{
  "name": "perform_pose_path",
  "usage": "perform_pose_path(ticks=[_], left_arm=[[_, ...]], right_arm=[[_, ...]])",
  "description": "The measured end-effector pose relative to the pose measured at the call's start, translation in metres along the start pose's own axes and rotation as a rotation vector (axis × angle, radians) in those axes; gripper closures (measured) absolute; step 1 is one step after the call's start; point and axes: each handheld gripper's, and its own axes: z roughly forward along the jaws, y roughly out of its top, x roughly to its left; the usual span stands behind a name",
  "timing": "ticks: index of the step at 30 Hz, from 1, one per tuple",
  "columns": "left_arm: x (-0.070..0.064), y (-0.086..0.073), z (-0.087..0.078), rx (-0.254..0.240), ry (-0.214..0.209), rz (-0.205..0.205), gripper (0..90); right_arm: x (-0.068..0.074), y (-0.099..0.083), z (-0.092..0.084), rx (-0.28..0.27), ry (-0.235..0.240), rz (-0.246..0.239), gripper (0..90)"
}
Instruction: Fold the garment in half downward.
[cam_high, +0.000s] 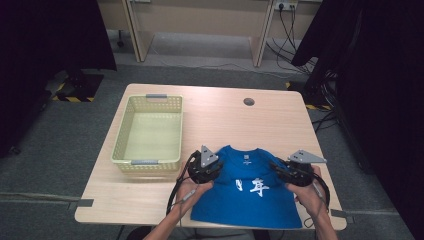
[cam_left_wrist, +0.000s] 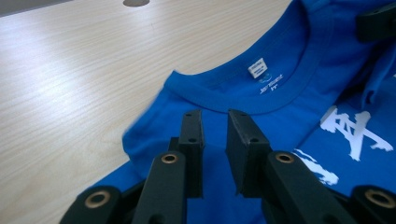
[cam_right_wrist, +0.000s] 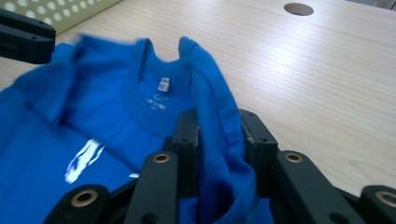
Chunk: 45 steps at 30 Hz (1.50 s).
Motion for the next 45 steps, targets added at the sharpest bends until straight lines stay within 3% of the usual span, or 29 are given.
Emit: perform_pose_path(ticks=[5,10,11,13,16,18,20,23,25,27,30,37,45], left_arm=[[0.003,-0.002,-0.003,0.005,0.008,-0.006,70.8],[0.013,0.004,0.016,0.067,0.074,-0.029,37.3],[0.016,0.005,0.021,0.085,0.091,-0.022,32.4],[0.025,0.006,0.033,0.104,0.116,-0.047,26.0],[0.034,0.004,0.046,0.143,0.056,-0.106,23.6],[0.033,0.003,0.054,0.173,0.027,-0.101,22.8],[0.031,0.002,0.055,0.162,0.015,-0.098,30.9],[0.026,0.002,0.048,0.114,0.017,-0.033,56.6],[0.023,0.003,0.041,0.075,0.006,-0.037,68.3],[0.020,0.004,0.036,0.055,0.000,-0.034,73.8],[0.015,0.004,0.027,0.021,-0.031,-0.048,77.9],[0.000,-0.006,0.001,-0.026,-0.086,-0.035,78.3],[-0.006,-0.025,-0.029,-0.035,-0.109,-0.025,77.0]], right_arm=[[0.007,-0.010,-0.013,-0.011,0.005,-0.014,71.2],[0.008,-0.015,-0.011,-0.003,0.007,-0.008,71.2],[0.008,-0.015,-0.010,-0.003,0.008,-0.008,71.2],[0.008,-0.015,-0.010,-0.004,0.010,-0.010,71.1],[0.008,-0.015,-0.012,-0.007,0.012,-0.008,70.8],[0.008,-0.016,-0.012,-0.006,0.015,-0.007,70.8],[0.008,-0.017,-0.010,-0.002,0.017,-0.005,70.7],[0.008,-0.017,-0.010,-0.001,0.020,-0.002,70.7],[0.008,-0.017,-0.010,-0.001,0.023,-0.008,70.8],[0.008,-0.017,-0.011,-0.002,0.022,-0.002,70.8],[0.009,-0.017,-0.011,-0.004,0.022,-0.005,70.8],[0.010,-0.022,-0.019,-0.010,0.018,0.005,70.6],[0.012,-0.036,-0.029,-0.007,0.014,0.025,69.4]])
